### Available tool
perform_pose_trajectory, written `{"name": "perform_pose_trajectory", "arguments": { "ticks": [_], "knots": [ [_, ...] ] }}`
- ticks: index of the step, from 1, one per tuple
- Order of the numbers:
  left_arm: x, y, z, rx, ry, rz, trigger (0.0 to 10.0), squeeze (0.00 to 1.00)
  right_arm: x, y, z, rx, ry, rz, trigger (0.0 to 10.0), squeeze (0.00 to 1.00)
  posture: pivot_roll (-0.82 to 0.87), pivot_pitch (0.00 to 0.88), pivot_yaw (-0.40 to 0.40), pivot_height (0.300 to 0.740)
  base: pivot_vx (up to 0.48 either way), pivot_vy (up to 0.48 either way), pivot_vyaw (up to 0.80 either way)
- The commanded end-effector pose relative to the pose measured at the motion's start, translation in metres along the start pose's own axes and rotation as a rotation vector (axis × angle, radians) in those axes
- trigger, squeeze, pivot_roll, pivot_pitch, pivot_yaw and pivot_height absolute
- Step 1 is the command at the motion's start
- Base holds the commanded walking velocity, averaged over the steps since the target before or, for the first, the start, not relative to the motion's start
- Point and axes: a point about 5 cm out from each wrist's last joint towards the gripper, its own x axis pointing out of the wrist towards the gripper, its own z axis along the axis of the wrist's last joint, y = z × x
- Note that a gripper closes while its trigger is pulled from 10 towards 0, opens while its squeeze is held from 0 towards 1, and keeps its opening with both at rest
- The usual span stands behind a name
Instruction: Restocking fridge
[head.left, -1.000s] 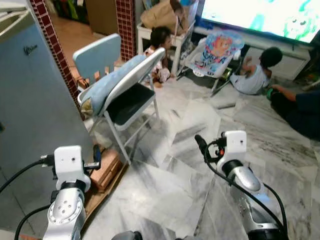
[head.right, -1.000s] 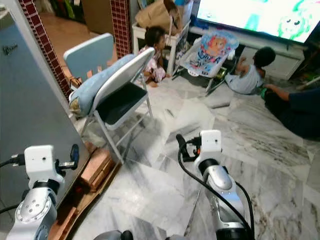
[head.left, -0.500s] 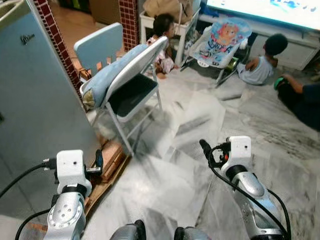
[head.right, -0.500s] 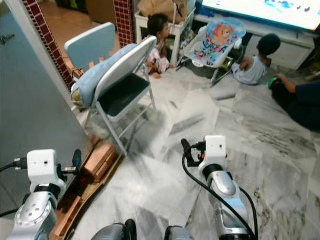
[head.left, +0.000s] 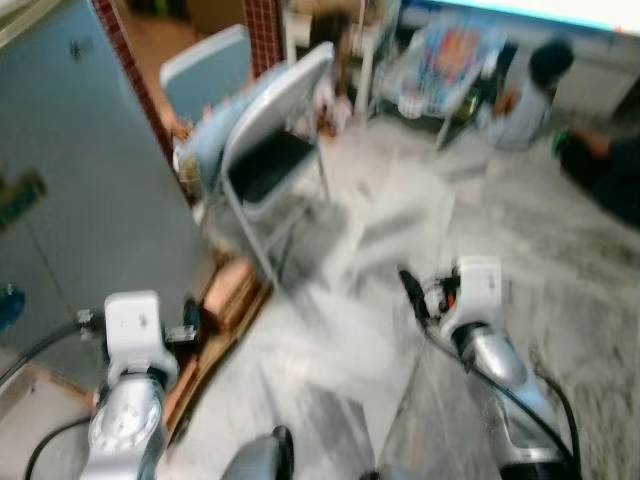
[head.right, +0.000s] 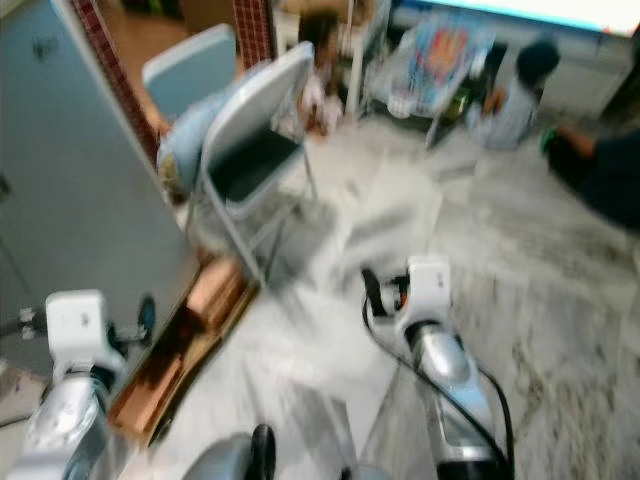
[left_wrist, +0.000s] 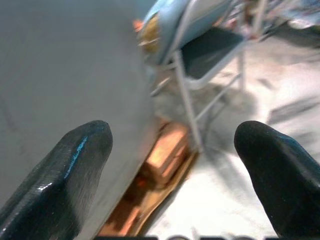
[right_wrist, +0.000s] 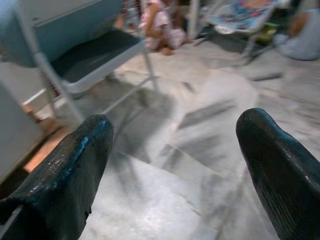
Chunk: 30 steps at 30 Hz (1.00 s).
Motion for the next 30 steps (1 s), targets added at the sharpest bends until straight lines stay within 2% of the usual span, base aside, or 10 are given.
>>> {"name": "perform_pose_trajectory", "arguments": {
  "ticks": [1,4,7,14,21,30],
  "knots": [
    [0.0,0.005,-0.001,0.015,0.012,0.011,10.0,0.0,0.0,0.004,0.001,0.008,-0.008,0.002,10.0,0.0,0.01,0.141,0.011,0.74,0.0,0.345,0.0],
    [0.0,0.009,-0.002,0.02,0.013,0.018,10.0,0.0,0.001,0.005,0.001,0.01,-0.008,0.002,10.0,0.0,0.01,0.138,0.015,0.74,0.0,0.312,0.0],
    [0.0,0.012,0.0,0.064,-0.005,0.023,10.0,0.0,0.001,0.005,0.0,0.013,-0.009,0.002,10.0,0.0,0.01,0.138,0.015,0.74,0.0,0.0,0.0],
    [-0.004,0.018,-0.007,0.031,0.019,0.041,10.0,0.0,-0.001,0.005,0.0,0.006,-0.017,-0.001,10.0,0.0,0.03,0.133,0.015,0.74,0.0,0.076,0.0],
    [-0.009,0.012,-0.011,0.02,0.034,0.021,10.0,0.0,-0.002,0.005,-0.003,0.008,-0.008,-0.003,10.0,0.0,0.02,0.132,0.014,0.74,0.0,0.452,0.0],
    [-0.007,0.011,-0.008,0.02,0.023,0.019,10.0,0.0,0.001,0.003,0.0,0.003,-0.013,-0.011,10.0,0.0,0.02,0.137,0.016,0.74,0.0,0.464,0.0]
  ]
}}
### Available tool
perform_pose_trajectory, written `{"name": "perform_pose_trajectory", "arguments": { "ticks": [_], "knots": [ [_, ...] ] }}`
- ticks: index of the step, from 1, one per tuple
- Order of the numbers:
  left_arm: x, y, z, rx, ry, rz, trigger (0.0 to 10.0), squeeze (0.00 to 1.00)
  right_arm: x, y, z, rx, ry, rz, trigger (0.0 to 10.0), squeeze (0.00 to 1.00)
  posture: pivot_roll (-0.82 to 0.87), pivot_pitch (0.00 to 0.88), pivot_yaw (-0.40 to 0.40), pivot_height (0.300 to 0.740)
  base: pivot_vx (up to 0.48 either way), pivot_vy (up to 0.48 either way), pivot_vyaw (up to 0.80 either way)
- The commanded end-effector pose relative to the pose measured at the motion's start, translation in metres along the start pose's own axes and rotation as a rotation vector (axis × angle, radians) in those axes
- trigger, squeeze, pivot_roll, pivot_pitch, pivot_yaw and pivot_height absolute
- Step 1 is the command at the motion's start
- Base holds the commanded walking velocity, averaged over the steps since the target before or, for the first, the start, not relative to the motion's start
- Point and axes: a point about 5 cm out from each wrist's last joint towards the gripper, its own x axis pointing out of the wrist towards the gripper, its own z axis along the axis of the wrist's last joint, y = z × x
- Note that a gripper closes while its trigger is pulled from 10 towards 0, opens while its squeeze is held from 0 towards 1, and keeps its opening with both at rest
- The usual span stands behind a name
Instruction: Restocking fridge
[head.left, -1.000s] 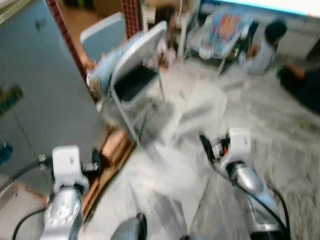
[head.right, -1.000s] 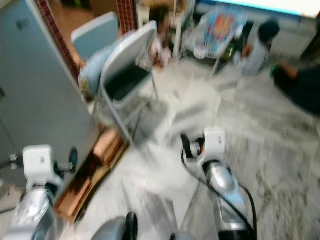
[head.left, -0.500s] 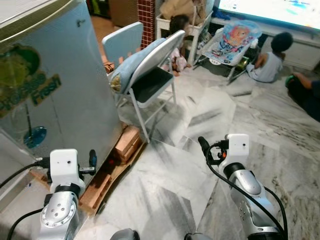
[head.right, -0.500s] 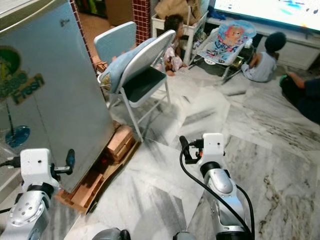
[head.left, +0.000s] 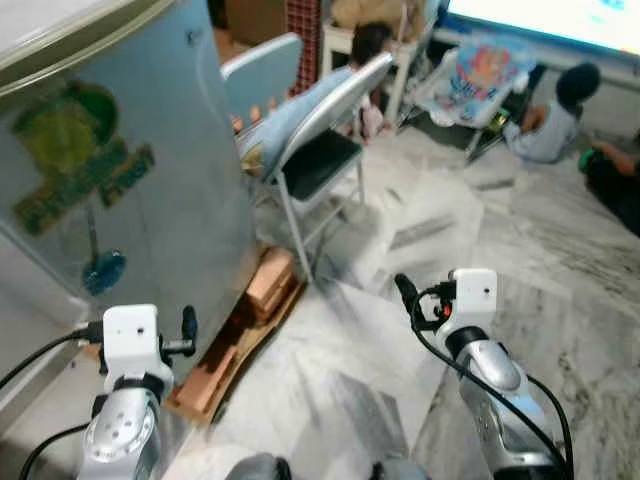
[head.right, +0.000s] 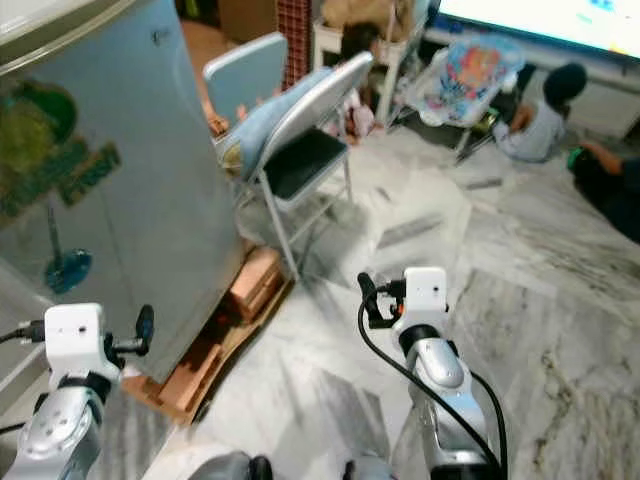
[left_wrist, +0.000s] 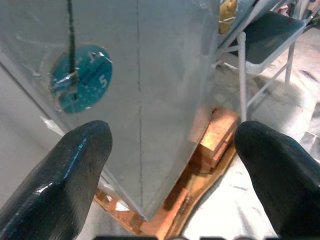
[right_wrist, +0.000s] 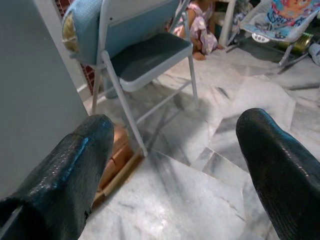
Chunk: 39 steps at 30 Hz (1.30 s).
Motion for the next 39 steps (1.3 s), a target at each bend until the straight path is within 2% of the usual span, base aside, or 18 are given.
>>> {"name": "perform_pose_trajectory", "arguments": {
  "ticks": [1,20,28,35,39],
  "knots": [
    [-0.0015,-0.0002,-0.0015,0.001,0.007,0.004,10.0,0.0,-0.003,-0.0071,-0.005,0.0,0.019,-0.026,10.0,0.0,0.02,0.137,0.016,0.74,0.0,0.42,0.0],
    [-0.0048,-0.0044,-0.0019,-0.003,0.007,-0.015,10.0,0.0,-0.0007,-0.0081,-0.0069,-0.025,0.031,-0.032,10.0,0.0,0.02,0.142,0.008,0.74,-0.292,0.37,0.0],
    [-0.0048,-0.0021,-0.0011,0.024,0.0,-0.016,10.0,0.0,-0.001,-0.0093,-0.0077,-0.027,0.035,-0.041,10.0,0.0,0.03,0.146,0.004,0.74,0.0,0.0,0.0],
    [-0.0021,0.0029,0.0035,-0.008,-0.057,0.011,10.0,0.0,-0.0006,-0.0097,-0.0077,-0.028,0.039,-0.049,10.0,0.0,0.03,0.146,0.002,0.74,0.0,0.0,0.0],
    [0.0008,0.0032,0.0039,-0.007,-0.053,-0.016,10.0,0.0,0.0013,-0.0098,-0.0071,-0.03,0.042,-0.053,10.0,0.0,0.03,0.141,0.001,0.74,0.0,0.0,-0.72]
  ]
}}
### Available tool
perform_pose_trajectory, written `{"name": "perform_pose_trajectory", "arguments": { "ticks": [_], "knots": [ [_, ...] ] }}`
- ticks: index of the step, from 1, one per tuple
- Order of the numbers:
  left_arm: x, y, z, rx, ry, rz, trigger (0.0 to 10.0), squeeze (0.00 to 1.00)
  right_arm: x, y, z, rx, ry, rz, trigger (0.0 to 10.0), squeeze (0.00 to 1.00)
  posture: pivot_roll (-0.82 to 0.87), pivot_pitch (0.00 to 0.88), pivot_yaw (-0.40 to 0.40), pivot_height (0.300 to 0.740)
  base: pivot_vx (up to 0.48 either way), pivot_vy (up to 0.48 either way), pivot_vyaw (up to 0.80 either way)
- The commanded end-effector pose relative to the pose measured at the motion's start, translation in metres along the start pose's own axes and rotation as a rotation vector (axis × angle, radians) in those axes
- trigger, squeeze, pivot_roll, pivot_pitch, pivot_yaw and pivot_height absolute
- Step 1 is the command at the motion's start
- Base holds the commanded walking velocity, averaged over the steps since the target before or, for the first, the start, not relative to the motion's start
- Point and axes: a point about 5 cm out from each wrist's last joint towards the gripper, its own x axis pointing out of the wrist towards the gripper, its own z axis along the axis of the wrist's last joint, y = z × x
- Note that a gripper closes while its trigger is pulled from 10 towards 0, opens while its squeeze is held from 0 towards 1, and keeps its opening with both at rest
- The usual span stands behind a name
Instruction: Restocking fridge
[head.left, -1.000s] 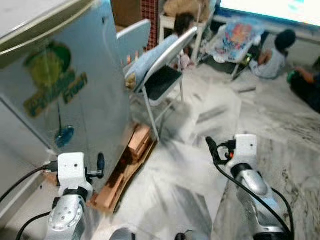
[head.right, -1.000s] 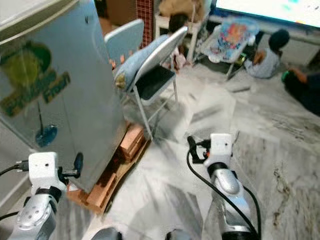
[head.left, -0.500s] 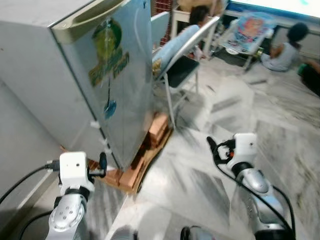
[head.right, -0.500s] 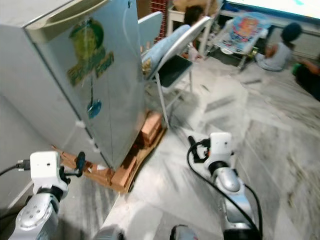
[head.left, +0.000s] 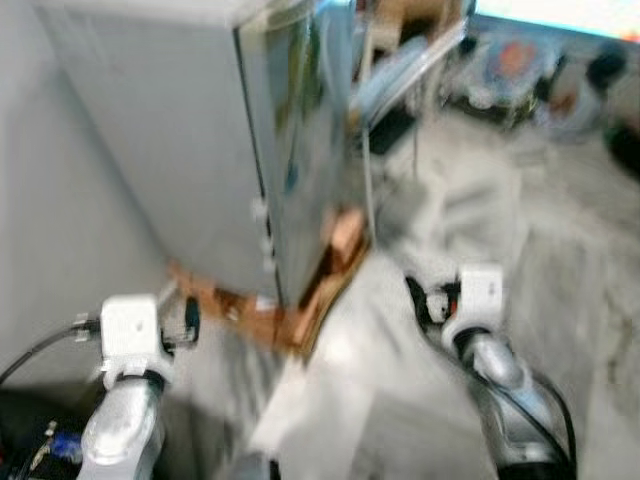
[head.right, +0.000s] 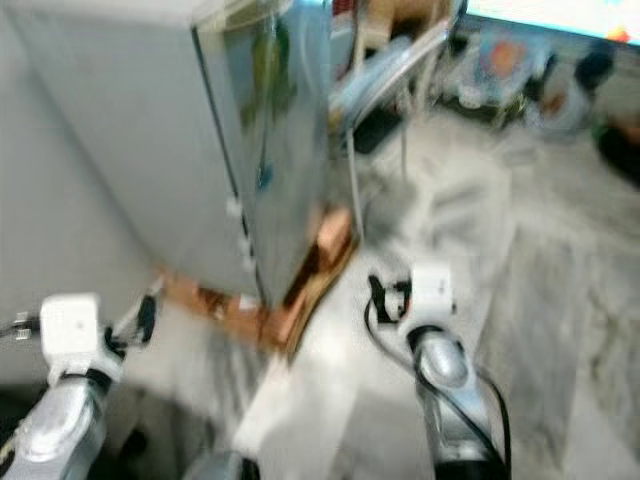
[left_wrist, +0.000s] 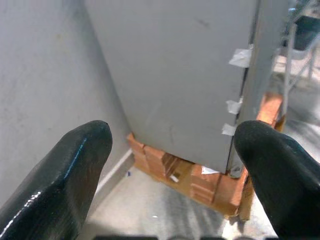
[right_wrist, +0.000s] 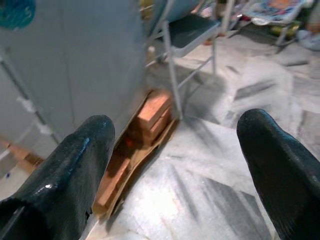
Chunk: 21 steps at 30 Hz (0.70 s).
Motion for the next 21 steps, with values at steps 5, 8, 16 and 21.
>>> {"name": "perform_pose_trajectory", "arguments": {
  "ticks": [5,8,16,21],
  "knots": [
    [0.004,-0.007,0.002,-0.014,-0.017,-0.049,10.0,0.0,0.001,-0.005,0.001,-0.007,0.005,-0.019,10.0,0.0,0.03,0.14,0.003,0.74,0.051,0.0,-0.8],
    [0.006,-0.009,0.004,-0.021,-0.03,-0.067,10.0,0.0,0.003,-0.004,0.003,-0.01,-0.003,-0.014,10.0,0.0,0.02,0.141,0.003,0.74,0.335,0.0,-0.8],
    [0.003,-0.015,0.0,-0.037,-0.015,-0.085,10.0,0.0,0.003,-0.003,0.004,-0.007,-0.012,-0.006,10.0,0.0,0.02,0.144,0.004,0.74,0.378,0.091,-0.5],
    [-0.001,-0.022,-0.006,-0.05,0.007,-0.106,10.0,0.0,-0.001,-0.002,0.0,-0.007,0.0,-0.004,10.0,0.0,0.01,0.142,0.002,0.74,0.382,0.241,0.0]
  ]
}}
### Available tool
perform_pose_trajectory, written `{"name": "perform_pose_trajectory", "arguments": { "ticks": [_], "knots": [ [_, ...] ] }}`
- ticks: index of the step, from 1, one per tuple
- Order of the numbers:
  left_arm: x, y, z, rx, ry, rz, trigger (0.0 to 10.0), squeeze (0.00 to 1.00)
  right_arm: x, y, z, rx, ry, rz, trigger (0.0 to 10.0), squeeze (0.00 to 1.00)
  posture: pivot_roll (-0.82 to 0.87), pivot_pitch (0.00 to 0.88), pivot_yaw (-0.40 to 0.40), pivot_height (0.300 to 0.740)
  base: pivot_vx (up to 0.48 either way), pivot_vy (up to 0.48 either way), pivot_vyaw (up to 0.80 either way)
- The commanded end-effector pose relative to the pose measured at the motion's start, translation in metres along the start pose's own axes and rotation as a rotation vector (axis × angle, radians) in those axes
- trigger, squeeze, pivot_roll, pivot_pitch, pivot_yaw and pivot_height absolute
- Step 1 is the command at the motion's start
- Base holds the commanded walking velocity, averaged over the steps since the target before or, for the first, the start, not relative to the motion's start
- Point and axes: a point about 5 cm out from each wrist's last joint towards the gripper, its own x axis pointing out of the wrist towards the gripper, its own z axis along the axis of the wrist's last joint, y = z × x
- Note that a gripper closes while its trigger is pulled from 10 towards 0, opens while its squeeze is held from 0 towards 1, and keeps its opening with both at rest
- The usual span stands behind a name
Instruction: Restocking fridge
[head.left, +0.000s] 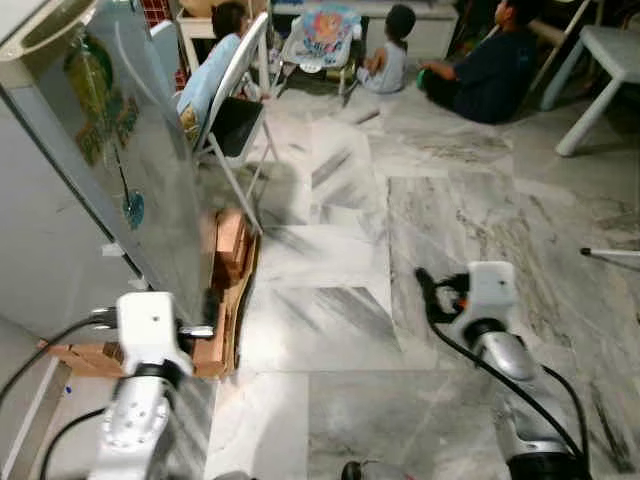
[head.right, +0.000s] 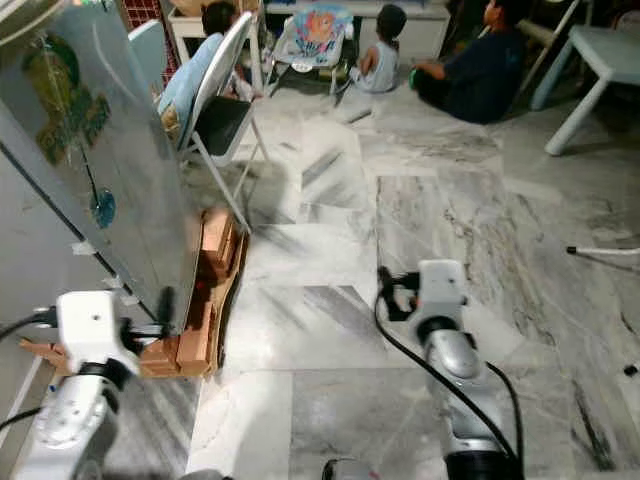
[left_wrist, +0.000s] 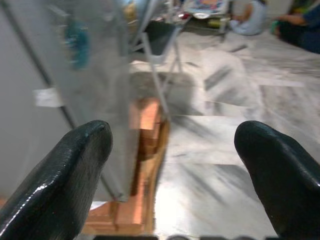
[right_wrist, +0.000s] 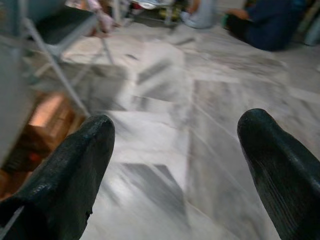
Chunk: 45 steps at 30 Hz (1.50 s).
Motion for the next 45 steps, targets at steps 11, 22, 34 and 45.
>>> {"name": "perform_pose_trajectory", "arguments": {
  "ticks": [11,22,34,45],
  "knots": [
    [0.003,0.002,0.002,-0.01,-0.011,0.019,10.0,0.0,0.0,0.011,0.0,0.007,0.003,0.031,10.0,0.0,0.01,0.148,-0.005,0.74,0.331,0.334,0.0],
    [0.001,0.015,0.012,0.004,-0.042,0.097,10.0,0.0,0.004,0.01,0.005,-0.025,-0.016,0.046,10.0,0.0,0.03,0.154,-0.024,0.74,0.025,0.033,0.0],
    [-0.001,0.015,-0.004,-0.041,-0.061,0.165,10.0,0.0,0.004,0.011,-0.001,-0.058,0.008,0.102,10.0,0.0,0.04,0.095,-0.114,0.74,0.0,0.0,0.0],
    [0.012,0.01,-0.011,-0.006,-0.073,0.138,10.0,0.0,-0.011,0.009,-0.018,-0.047,-0.014,0.042,10.0,0.0,0.0,0.021,-0.009,0.74,0.0,0.0,0.0]
  ]
}}
